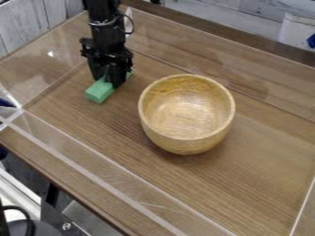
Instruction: Remove the green block from inside the brown bowl and put it on the table
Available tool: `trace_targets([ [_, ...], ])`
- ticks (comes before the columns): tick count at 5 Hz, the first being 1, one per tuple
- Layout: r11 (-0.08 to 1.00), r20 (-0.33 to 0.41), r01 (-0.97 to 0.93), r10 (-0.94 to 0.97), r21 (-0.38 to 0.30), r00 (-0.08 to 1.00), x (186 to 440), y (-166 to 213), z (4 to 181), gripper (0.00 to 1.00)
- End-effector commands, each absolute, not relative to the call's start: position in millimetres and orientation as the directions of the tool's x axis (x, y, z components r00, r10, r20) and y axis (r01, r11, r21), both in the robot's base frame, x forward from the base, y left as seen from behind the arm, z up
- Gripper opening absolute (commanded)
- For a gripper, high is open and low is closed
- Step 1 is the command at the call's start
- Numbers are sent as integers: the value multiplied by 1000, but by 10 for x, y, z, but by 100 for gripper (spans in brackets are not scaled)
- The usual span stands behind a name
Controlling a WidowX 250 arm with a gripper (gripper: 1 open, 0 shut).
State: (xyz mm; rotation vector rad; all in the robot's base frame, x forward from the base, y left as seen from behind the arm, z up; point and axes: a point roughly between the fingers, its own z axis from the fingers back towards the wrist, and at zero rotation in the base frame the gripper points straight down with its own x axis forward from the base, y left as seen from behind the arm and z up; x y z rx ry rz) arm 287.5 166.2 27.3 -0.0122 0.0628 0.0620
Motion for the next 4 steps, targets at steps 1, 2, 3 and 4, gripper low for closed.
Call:
trace_targets([
  [1, 998, -20, -65, 65, 16, 998, 2953, 1722, 380, 0],
  [2, 998, -28, -67, 67, 15, 997, 2938, 1710, 347, 0],
  [3, 998, -35, -69, 69, 14, 997, 2922, 1699, 313, 0],
  [4, 997, -43, -70, 71, 12, 997, 2906, 1688, 280, 0],
])
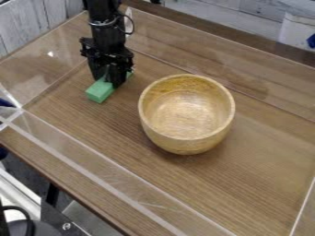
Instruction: Remove the green block from inside the brown bowl and put it on the table
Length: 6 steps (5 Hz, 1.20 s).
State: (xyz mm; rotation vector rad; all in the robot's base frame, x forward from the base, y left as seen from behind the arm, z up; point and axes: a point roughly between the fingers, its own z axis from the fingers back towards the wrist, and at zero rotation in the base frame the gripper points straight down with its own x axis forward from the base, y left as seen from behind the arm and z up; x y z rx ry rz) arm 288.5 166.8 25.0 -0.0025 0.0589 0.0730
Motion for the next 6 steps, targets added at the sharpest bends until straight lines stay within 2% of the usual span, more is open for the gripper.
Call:
trace_targets([
  [1, 997, -50, -72, 72, 11, 996, 2890, 1676, 249, 0],
  [4, 997, -71, -77, 77, 5, 994, 2839, 1634, 180, 0],
  [6, 997, -83, -80, 80, -1, 993, 2804, 1602, 209, 0],
])
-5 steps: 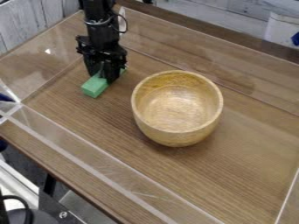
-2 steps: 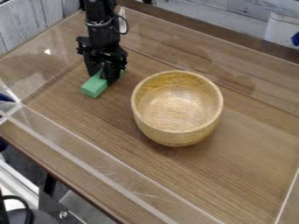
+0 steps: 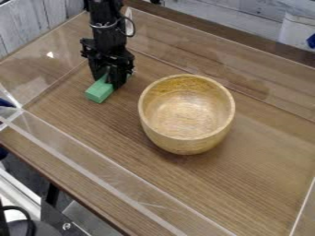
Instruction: Remove the green block from inside the brown bowl and put it on the table
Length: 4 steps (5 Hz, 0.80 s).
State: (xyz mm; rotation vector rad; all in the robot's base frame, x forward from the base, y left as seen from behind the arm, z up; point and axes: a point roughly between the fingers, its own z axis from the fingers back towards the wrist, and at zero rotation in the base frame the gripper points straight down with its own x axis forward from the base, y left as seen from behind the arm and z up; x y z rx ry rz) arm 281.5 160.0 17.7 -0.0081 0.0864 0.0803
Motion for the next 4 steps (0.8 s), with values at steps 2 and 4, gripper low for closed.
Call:
trace_targets([
  [2, 997, -96, -83, 82, -6, 992, 2770, 1572, 239, 0],
  [4, 996, -107, -85, 83, -10, 991, 2742, 1541, 262, 0],
])
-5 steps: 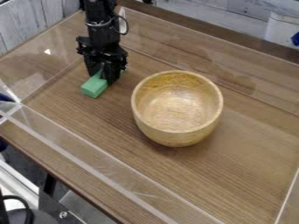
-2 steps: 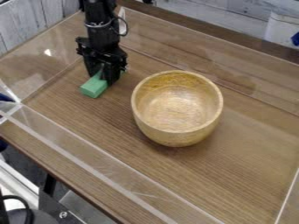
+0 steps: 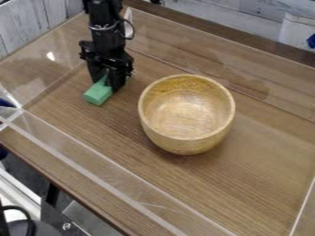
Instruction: Remove the green block from inside the brown bowl and put it on the table
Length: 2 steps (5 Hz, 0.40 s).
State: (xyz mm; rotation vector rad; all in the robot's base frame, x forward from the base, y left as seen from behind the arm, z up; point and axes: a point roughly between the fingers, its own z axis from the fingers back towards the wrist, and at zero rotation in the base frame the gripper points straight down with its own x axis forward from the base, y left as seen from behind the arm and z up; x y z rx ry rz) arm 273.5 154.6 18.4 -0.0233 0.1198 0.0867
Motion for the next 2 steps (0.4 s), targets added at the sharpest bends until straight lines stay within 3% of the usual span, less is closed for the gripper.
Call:
trace_targets([
  [1, 996, -111, -86, 84, -13, 990, 2731, 1524, 270, 0],
  [2, 996, -115, -85, 83, -16, 990, 2722, 1506, 279, 0],
])
